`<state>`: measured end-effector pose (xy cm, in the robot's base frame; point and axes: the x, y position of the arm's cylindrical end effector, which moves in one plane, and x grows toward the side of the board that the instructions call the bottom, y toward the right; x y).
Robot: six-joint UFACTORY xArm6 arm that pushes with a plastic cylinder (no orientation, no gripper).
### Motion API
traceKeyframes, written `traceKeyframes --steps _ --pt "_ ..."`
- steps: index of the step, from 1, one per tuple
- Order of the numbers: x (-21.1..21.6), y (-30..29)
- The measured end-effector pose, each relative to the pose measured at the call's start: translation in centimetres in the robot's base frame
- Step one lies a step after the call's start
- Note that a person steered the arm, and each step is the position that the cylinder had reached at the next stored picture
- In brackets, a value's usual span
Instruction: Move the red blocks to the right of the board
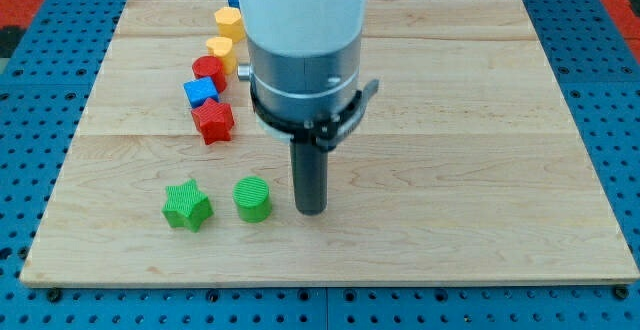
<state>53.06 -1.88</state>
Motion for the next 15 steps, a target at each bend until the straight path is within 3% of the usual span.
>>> traceKeyframes --steps 1,3,5,6,9,10,11,13,14,15 --pt "0.0 -3.4" --pt "-2.0 -0.7" --pt "-7.3 -9.7" --pt "-7.9 -15.5" --pt "-7.9 -14.8" --pt "-8.2 -19.1" --pt "-10.0 -16.8" --pt "-7.6 -2.3" --pt "-7.5 1.7" --pt "-7.9 -6.1"
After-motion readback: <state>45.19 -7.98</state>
